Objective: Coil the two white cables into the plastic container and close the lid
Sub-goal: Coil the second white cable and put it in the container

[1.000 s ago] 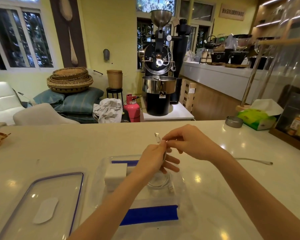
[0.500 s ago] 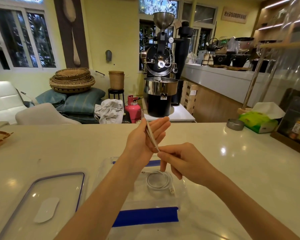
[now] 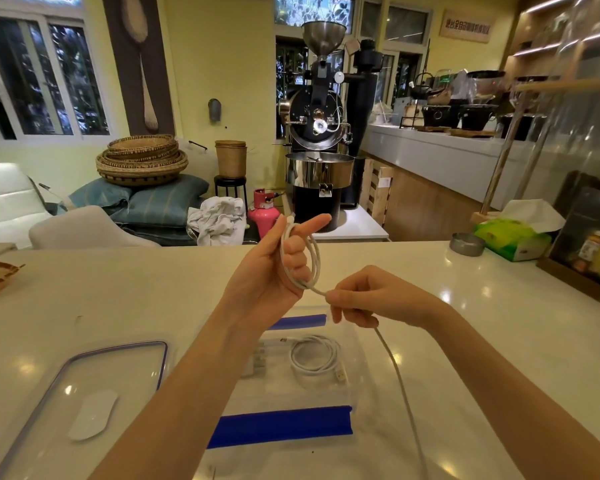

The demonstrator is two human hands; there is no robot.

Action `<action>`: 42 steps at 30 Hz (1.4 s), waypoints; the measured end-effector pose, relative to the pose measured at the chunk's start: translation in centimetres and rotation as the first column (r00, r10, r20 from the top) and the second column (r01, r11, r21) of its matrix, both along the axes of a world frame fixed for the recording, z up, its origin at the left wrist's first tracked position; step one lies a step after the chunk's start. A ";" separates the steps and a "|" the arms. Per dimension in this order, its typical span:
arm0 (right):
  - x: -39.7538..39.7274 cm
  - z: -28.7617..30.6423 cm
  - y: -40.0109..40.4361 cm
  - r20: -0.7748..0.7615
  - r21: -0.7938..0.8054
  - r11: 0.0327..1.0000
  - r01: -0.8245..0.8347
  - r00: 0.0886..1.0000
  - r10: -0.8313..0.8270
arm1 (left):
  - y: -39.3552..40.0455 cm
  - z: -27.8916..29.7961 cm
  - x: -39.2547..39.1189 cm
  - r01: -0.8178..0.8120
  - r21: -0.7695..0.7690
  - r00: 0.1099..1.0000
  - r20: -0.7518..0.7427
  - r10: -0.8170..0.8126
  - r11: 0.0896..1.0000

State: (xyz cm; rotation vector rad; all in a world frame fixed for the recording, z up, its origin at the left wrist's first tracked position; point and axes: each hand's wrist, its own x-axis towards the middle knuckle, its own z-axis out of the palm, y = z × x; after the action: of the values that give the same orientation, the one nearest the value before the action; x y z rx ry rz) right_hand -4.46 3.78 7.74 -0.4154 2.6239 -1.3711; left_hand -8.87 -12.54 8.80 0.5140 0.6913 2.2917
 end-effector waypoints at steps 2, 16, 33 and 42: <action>-0.4 0.0 0.6 0.009 0.044 0.999 0.024 1.000 -0.024 | -0.8 -0.1 0.2 0.221 0.067 0.973 -0.079 -0.216 0.973; -0.9 2.1 0.4 -0.144 0.110 0.984 0.139 0.982 -0.122 | 2.1 -1.9 3.5 -0.488 -0.702 0.739 -0.649 -0.182 0.519; 1.6 -1.6 -3.0 -0.374 0.062 0.986 0.158 0.919 -0.124 | 1.7 -0.7 -1.4 -0.366 -0.276 0.930 -0.085 0.357 0.889; 0.4 -1.1 -1.3 -0.197 0.151 0.986 0.076 0.979 -0.045 | 0.8 0.9 -0.4 -0.091 -0.114 0.991 -0.109 0.079 0.989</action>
State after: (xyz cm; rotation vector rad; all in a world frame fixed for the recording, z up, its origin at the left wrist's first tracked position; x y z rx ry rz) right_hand -4.06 2.47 6.61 -0.4713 2.8997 -1.1813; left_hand -9.23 -11.71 9.71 0.5605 0.9112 2.2979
